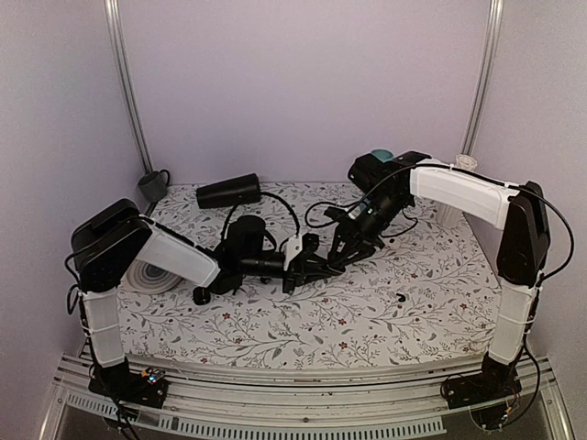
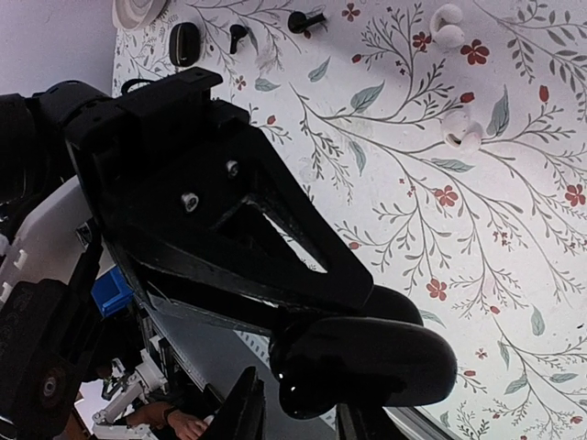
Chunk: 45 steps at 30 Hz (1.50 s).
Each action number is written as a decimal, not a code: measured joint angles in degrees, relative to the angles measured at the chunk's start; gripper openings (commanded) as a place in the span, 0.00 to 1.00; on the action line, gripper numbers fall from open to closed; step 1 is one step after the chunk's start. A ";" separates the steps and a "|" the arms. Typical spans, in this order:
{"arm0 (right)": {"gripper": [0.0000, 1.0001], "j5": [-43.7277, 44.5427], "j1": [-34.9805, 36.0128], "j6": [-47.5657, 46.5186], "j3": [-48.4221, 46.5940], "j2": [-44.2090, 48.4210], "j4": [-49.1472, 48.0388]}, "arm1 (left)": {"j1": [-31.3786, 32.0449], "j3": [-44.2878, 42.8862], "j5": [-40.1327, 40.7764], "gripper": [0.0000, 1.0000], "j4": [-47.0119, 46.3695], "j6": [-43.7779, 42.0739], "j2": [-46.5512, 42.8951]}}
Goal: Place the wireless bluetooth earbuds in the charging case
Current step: Insert the left earbud into the left side groove of the charging case, then move the right earbud to the center of the board.
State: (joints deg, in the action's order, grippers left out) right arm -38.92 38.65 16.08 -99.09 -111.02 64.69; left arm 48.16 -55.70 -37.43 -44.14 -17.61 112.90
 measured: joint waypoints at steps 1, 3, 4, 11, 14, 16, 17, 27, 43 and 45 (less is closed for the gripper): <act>0.28 0.24 -0.02 0.07 -0.09 0.00 0.15 | 0.00 0.00 -0.02 0.00 -0.90 0.46 0.39; 0.30 0.72 -0.02 0.28 -0.28 -0.17 0.33 | 0.04 0.00 0.00 0.00 -2.56 1.31 1.25; 0.31 0.79 -0.02 0.39 -0.35 -0.31 0.42 | 0.04 0.11 0.02 0.00 -3.19 1.68 1.51; 0.38 0.68 0.02 0.85 -1.20 -0.55 0.35 | 0.09 1.27 0.61 0.00 -6.71 4.81 1.90; 0.40 0.70 0.15 0.87 -1.46 -0.55 0.35 | 0.07 1.90 0.57 0.00 -8.92 6.78 2.32; 0.43 0.72 0.24 0.96 -1.51 -0.52 0.28 | 0.04 2.12 0.44 0.00 -9.86 7.69 2.49; 0.44 0.72 0.26 1.05 -1.53 -0.50 0.28 | 0.04 2.16 0.37 0.00 -10.21 8.20 2.64; 0.49 1.18 0.31 1.64 -1.53 1.20 -0.52 | -0.35 2.25 -0.31 0.00 -14.84 12.15 3.32; 0.52 7.85 0.72 4.11 4.90 12.68 -9.86 | -2.86 3.96 -2.93 0.00 -28.89 19.28 3.17; 0.53 9.90 0.72 4.61 7.48 15.47 -12.48 | -3.08 4.42 -3.32 0.00 -29.44 19.63 2.80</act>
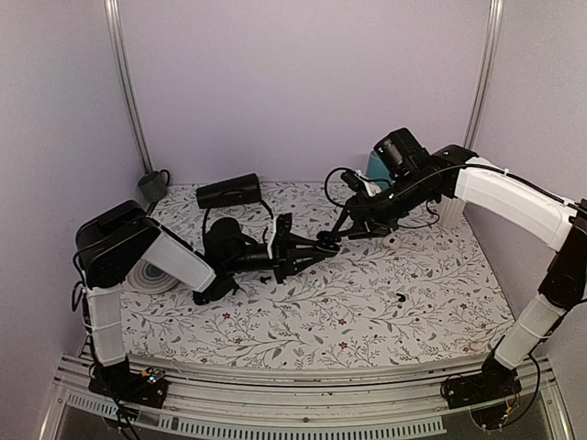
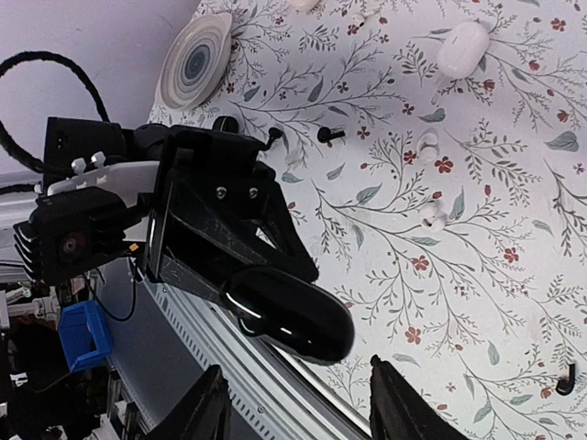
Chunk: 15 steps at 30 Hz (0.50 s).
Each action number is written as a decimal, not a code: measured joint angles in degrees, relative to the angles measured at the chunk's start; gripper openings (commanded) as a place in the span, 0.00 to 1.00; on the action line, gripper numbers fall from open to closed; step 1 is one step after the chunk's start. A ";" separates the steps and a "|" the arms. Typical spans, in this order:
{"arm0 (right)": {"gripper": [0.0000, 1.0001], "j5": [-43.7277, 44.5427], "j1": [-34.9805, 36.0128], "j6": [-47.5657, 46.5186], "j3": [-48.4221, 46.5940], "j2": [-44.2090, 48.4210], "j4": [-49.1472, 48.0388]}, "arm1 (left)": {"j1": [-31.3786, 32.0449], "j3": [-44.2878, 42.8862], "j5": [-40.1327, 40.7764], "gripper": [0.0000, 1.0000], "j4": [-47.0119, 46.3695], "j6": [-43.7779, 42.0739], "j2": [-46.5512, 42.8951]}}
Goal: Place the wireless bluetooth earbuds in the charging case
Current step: Move the right earbud to the center of the board.
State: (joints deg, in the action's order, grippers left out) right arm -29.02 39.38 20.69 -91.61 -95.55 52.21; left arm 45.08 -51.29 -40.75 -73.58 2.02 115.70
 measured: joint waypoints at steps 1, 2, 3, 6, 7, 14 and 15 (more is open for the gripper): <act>0.53 1.18 0.00 0.35 1.70 1.64 -1.73 | -0.13 0.35 -0.20 0.00 -0.28 0.13 -0.28; 0.54 2.40 -0.07 0.87 3.56 3.28 -3.54 | -0.26 0.85 -0.44 0.00 -0.17 0.17 -0.81; 0.54 3.28 -0.13 1.25 5.11 4.59 -4.87 | -0.37 1.29 -0.61 0.00 -0.15 0.17 -1.38; 0.54 6.03 -0.94 2.86 12.28 9.77 -10.01 | -0.85 2.64 -0.79 0.00 0.70 0.07 -4.13; 0.54 6.95 -1.29 3.39 14.29 11.04 -11.17 | -1.01 2.93 -0.76 0.00 1.22 -0.11 -5.27; 0.54 12.52 -5.46 7.37 32.57 18.80 -18.95 | -1.29 5.11 0.15 0.00 6.14 -2.45 -13.11; 0.54 13.33 -5.95 7.93 34.82 19.23 -19.69 | -1.29 5.51 0.31 0.00 6.73 -2.71 -13.94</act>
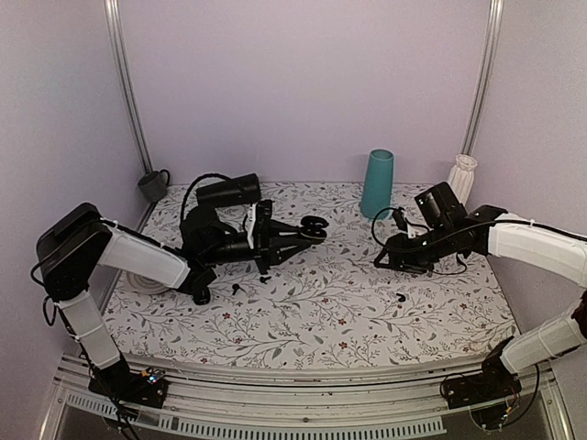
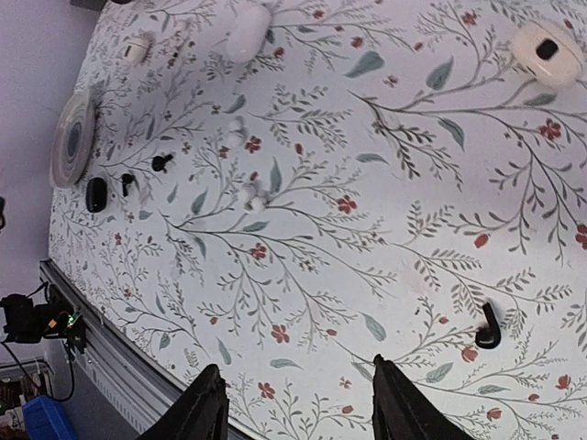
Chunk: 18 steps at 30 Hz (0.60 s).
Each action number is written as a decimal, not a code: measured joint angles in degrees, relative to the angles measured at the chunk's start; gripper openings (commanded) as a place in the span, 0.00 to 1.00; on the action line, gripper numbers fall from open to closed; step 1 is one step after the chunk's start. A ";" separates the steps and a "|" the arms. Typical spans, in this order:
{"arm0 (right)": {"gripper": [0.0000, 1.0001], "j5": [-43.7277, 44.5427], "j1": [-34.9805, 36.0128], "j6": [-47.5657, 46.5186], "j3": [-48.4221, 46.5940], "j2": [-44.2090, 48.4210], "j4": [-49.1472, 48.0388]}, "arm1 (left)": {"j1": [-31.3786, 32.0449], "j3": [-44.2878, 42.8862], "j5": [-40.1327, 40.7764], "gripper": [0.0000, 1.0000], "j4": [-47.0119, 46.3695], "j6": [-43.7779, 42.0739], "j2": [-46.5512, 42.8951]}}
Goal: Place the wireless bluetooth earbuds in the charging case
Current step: Move the right earbud to the center of the board.
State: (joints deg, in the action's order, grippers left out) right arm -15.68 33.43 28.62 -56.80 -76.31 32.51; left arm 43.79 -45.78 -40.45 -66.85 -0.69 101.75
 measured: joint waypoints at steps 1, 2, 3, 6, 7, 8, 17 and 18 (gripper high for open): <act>0.54 0.83 -0.42 0.61 2.19 0.37 -0.72 | 0.00 0.46 0.26 0.00 0.76 -0.20 -0.90; 0.54 1.62 -0.63 1.14 3.87 0.57 -1.33 | 0.00 0.85 0.52 0.00 1.68 -0.44 -1.73; 0.54 2.51 -0.87 1.90 6.23 0.76 -2.16 | 0.00 1.27 0.81 0.00 2.49 -0.85 -2.51; 0.54 4.83 -0.92 4.13 11.04 0.79 -3.87 | -0.02 2.14 1.44 0.00 5.27 -1.70 -4.68; 0.54 5.11 -0.92 4.98 12.11 0.79 -4.31 | -0.04 2.27 1.68 0.00 6.08 -2.05 -5.25; 0.54 5.38 -0.92 5.97 13.44 0.79 -5.31 | -0.07 2.34 1.95 0.00 6.95 -2.43 -5.77; 0.54 2.16 -0.92 15.02 21.22 0.24 -17.42 | -0.09 2.36 2.56 0.00 11.96 -4.26 -7.56; 0.54 1.64 -0.92 15.61 21.49 -0.13 -18.82 | -0.09 2.36 2.58 0.00 12.22 -4.28 -7.56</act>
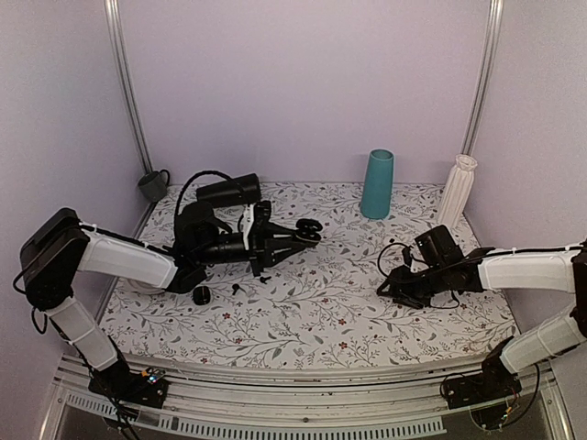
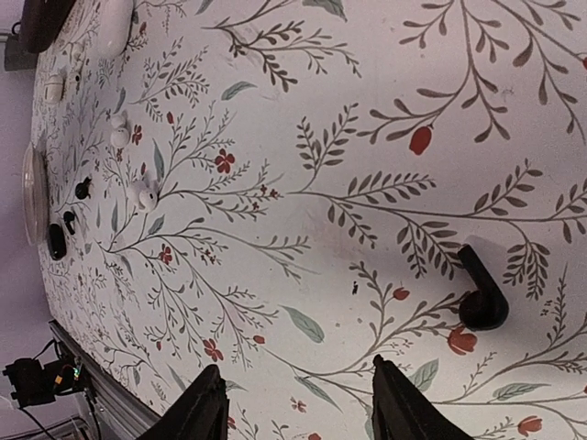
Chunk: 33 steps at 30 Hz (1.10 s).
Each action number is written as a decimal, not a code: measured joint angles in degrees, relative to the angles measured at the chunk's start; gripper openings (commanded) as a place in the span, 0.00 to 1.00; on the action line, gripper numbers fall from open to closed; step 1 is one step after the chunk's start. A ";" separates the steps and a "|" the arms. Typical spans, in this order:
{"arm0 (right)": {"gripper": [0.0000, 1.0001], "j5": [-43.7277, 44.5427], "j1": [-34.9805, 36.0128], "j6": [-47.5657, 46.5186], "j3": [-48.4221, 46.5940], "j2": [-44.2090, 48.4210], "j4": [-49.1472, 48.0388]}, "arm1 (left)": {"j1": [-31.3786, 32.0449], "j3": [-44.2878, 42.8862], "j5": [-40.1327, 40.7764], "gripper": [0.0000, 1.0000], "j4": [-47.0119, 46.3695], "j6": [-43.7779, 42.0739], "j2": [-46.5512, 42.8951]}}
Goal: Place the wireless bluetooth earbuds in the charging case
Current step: Move the right earbud to the center of the board.
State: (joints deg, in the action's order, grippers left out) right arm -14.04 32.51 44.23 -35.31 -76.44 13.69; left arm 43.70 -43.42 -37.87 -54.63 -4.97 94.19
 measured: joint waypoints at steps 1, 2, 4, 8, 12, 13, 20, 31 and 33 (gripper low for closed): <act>0.54 -0.52 0.00 0.85 0.50 -0.48 -1.66 | 0.00 0.00 0.02 0.00 0.20 -0.07 0.00; 0.54 -1.05 0.00 1.55 1.03 -0.85 -3.06 | 0.00 0.00 0.02 0.00 0.44 -0.15 0.00; 0.54 -1.57 -0.02 2.73 2.01 -1.55 -4.90 | 0.00 0.00 0.02 0.00 0.90 -0.33 0.00; 0.54 -1.77 -0.26 4.55 3.04 -3.48 -7.39 | 0.00 0.00 0.11 0.00 1.95 -0.74 0.00; 0.54 -1.53 -1.53 6.14 5.31 -3.63 -9.97 | 0.00 0.00 0.24 0.00 2.51 -1.01 -0.02; 0.54 -1.42 -2.01 6.45 5.97 -3.58 -10.36 | 0.00 0.00 0.24 0.00 2.67 -1.03 -0.04; 0.54 -2.03 -7.37 8.55 9.62 -2.14 -15.45 | 0.00 0.00 0.26 0.00 3.08 -1.05 -0.11; 0.54 -1.64 -12.94 5.99 6.23 -5.75 -15.39 | 0.00 0.00 0.48 0.00 3.26 -1.07 -0.85; 0.54 -1.40 -13.09 4.70 4.00 -7.72 -14.34 | 0.00 0.09 0.66 0.00 3.26 -1.09 -1.29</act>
State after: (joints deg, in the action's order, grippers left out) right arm -15.44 19.42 48.93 -31.31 -84.16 -0.64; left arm 43.70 -43.33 -37.21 -51.37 -6.07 92.90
